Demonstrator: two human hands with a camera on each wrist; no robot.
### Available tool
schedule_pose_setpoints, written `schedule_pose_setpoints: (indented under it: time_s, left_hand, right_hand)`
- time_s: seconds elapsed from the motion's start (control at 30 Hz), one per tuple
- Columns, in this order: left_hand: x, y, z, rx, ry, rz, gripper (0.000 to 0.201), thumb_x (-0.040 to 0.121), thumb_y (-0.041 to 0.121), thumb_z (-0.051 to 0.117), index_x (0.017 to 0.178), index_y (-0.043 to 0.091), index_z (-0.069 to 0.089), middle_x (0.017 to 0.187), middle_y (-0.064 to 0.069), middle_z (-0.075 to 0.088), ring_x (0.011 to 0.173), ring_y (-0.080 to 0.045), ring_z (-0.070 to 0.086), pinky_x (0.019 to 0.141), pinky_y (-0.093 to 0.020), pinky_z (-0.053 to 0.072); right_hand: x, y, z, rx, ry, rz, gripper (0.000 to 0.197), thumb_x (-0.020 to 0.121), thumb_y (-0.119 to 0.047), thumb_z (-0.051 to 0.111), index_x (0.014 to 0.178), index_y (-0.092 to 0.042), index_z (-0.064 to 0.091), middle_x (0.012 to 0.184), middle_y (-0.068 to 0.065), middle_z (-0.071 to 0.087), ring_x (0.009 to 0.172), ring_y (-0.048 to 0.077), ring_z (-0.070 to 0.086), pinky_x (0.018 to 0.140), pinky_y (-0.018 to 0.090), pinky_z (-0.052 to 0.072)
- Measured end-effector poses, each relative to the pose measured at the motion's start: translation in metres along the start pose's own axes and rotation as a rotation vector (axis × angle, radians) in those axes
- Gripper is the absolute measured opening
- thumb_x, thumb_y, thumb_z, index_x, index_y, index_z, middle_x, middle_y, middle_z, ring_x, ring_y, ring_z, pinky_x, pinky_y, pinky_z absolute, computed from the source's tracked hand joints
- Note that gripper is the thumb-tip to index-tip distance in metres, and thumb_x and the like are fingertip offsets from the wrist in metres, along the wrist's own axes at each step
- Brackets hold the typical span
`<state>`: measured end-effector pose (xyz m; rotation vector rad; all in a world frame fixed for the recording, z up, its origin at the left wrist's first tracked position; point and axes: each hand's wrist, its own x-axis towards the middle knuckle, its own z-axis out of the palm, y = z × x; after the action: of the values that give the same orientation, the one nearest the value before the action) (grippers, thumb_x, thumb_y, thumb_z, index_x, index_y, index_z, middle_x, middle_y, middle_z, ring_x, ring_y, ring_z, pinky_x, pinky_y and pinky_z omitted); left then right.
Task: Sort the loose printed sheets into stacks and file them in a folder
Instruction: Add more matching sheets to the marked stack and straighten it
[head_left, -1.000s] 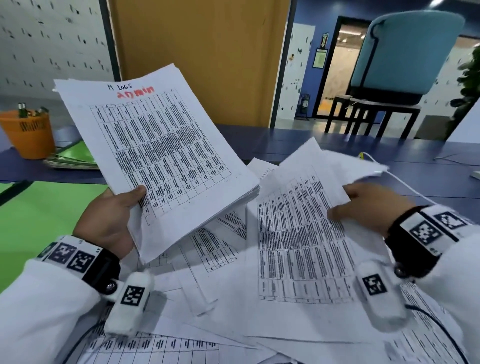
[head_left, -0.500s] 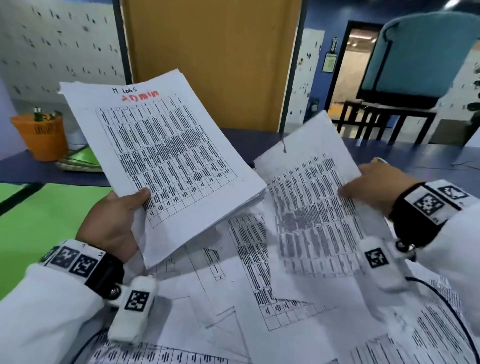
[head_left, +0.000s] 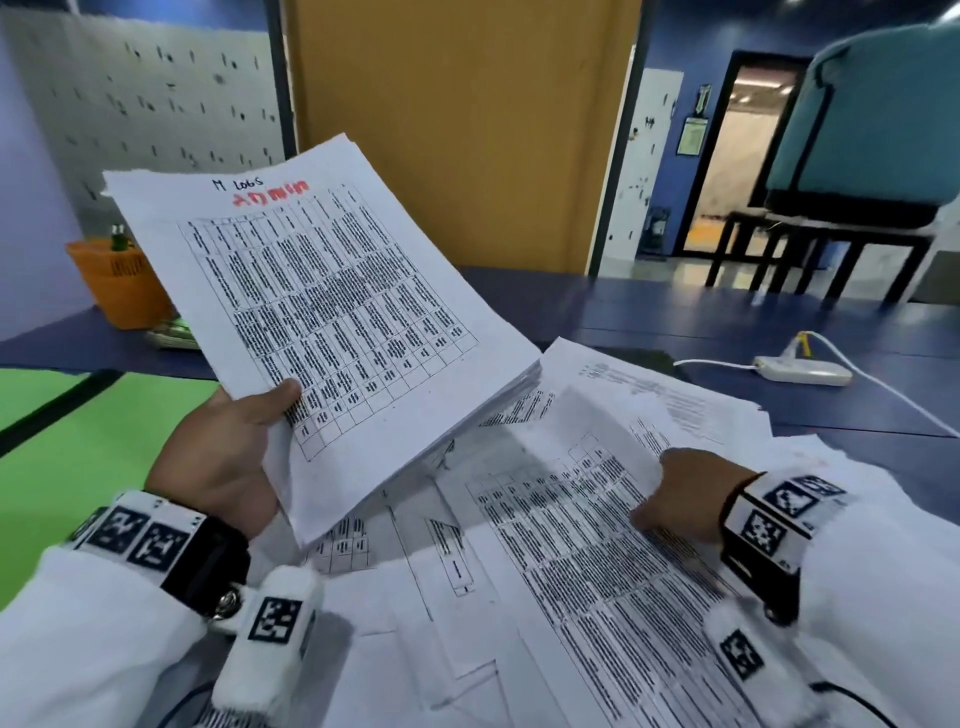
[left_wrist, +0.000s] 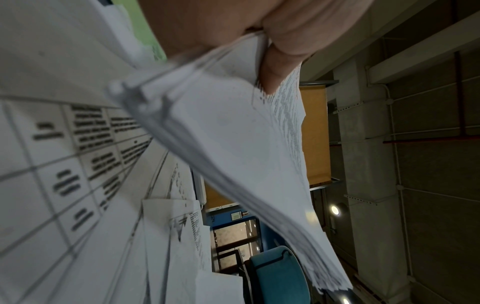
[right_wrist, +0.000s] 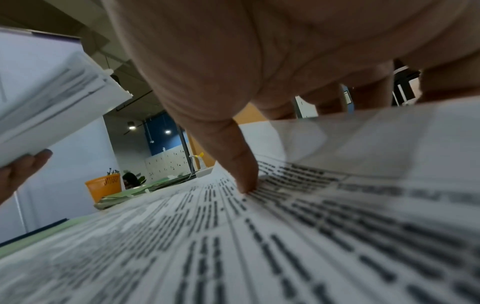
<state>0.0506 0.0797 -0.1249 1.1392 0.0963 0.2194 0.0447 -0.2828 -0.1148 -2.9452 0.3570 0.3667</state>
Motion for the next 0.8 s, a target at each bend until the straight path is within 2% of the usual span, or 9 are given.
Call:
schedule_pose_setpoints:
  time_s: [0.07, 0.2, 0.3, 0.37, 0.43, 0.5, 0.6, 0.7, 0.8]
  left_hand:
    - [0.001, 0.0, 0.0, 0.003, -0.003, -0.001, 0.044, 0.104, 0.006, 0.047, 0.145, 0.019, 0.056, 0.134, -0.009, 0.067, 0.11, -0.024, 0.07, 0.083, -0.044, 0.052]
    - [0.002, -0.002, 0.0, -0.008, 0.003, 0.001, 0.043, 0.104, 0.005, 0.048, 0.145, 0.016, 0.056, 0.134, -0.011, 0.066, 0.114, -0.027, 0.066, 0.085, -0.044, 0.052]
    - [0.004, -0.005, -0.002, -0.016, 0.014, -0.001, 0.043, 0.104, 0.006, 0.049, 0.145, 0.018, 0.057, 0.137, -0.01, 0.066, 0.12, -0.032, 0.064, 0.099, -0.051, 0.049]
    - [0.005, -0.006, -0.003, -0.023, 0.016, 0.004, 0.042, 0.104, 0.006, 0.049, 0.143, 0.02, 0.059, 0.135, -0.007, 0.068, 0.119, -0.031, 0.066, 0.096, -0.049, 0.051]
    - [0.004, -0.007, -0.002, -0.018, 0.003, 0.007, 0.042, 0.104, 0.006, 0.048, 0.142, 0.02, 0.06, 0.132, -0.006, 0.07, 0.114, -0.027, 0.07, 0.088, -0.044, 0.053]
    - [0.003, -0.008, -0.002, -0.017, -0.008, 0.004, 0.042, 0.104, 0.006, 0.048, 0.142, 0.02, 0.059, 0.134, -0.006, 0.069, 0.117, -0.029, 0.068, 0.093, -0.047, 0.052]
    - [0.003, -0.009, -0.001, -0.01, -0.003, 0.005, 0.037, 0.104, 0.007, 0.049, 0.134, 0.022, 0.065, 0.129, -0.005, 0.072, 0.117, -0.032, 0.068, 0.102, -0.054, 0.049]
    - [-0.003, -0.009, 0.005, -0.022, -0.025, 0.009, 0.031, 0.102, 0.006, 0.051, 0.118, 0.025, 0.07, 0.116, -0.001, 0.077, 0.107, -0.025, 0.073, 0.086, -0.043, 0.054]
    - [-0.01, -0.009, 0.015, -0.061, -0.082, 0.021, 0.036, 0.099, 0.007, 0.054, 0.129, 0.019, 0.068, 0.127, -0.007, 0.073, 0.118, -0.03, 0.069, 0.1, -0.051, 0.051]
  right_hand:
    - [-0.004, -0.002, 0.0, -0.012, 0.018, 0.002, 0.032, 0.076, -0.036, 0.076, 0.095, -0.016, 0.061, 0.093, -0.001, 0.065, 0.085, 0.016, 0.063, 0.061, 0.023, 0.046]
    - [-0.006, -0.006, -0.002, -0.011, 0.041, -0.007, 0.036, 0.077, -0.035, 0.078, 0.102, -0.014, 0.061, 0.097, 0.0, 0.065, 0.089, 0.018, 0.064, 0.069, 0.025, 0.049]
    - [-0.008, -0.008, -0.004, 0.003, 0.04, -0.007, 0.034, 0.077, -0.031, 0.079, 0.1, -0.011, 0.062, 0.097, 0.002, 0.066, 0.086, 0.018, 0.063, 0.068, 0.025, 0.05]
    - [-0.01, -0.008, -0.007, 0.032, 0.036, 0.009, 0.046, 0.078, -0.03, 0.08, 0.11, -0.005, 0.059, 0.103, 0.004, 0.065, 0.093, 0.02, 0.064, 0.073, 0.026, 0.052]
    - [-0.012, -0.007, -0.009, 0.104, 0.031, 0.059, 0.056, 0.077, -0.032, 0.082, 0.115, -0.002, 0.053, 0.098, 0.003, 0.063, 0.091, 0.02, 0.063, 0.064, 0.023, 0.048]
    - [-0.012, -0.004, -0.012, 0.102, 0.011, 0.064, 0.049, 0.081, -0.035, 0.079, 0.113, -0.004, 0.059, 0.094, 0.002, 0.062, 0.091, 0.019, 0.061, 0.06, 0.02, 0.045]
    - [-0.011, 0.003, -0.02, 0.102, 0.015, 0.017, 0.043, 0.085, -0.04, 0.073, 0.113, -0.008, 0.066, 0.112, 0.007, 0.064, 0.102, 0.022, 0.062, 0.081, 0.025, 0.051]
    - [-0.006, 0.009, -0.035, 0.413, 0.151, -0.071, 0.023, 0.082, -0.035, 0.078, 0.087, -0.014, 0.069, 0.091, 0.004, 0.07, 0.083, 0.019, 0.064, 0.076, 0.03, 0.05]
    - [-0.008, 0.011, -0.061, 0.929, 0.183, -0.231, 0.016, 0.083, -0.017, 0.077, 0.096, -0.01, 0.073, 0.092, 0.009, 0.077, 0.089, 0.03, 0.072, 0.09, 0.046, 0.055]
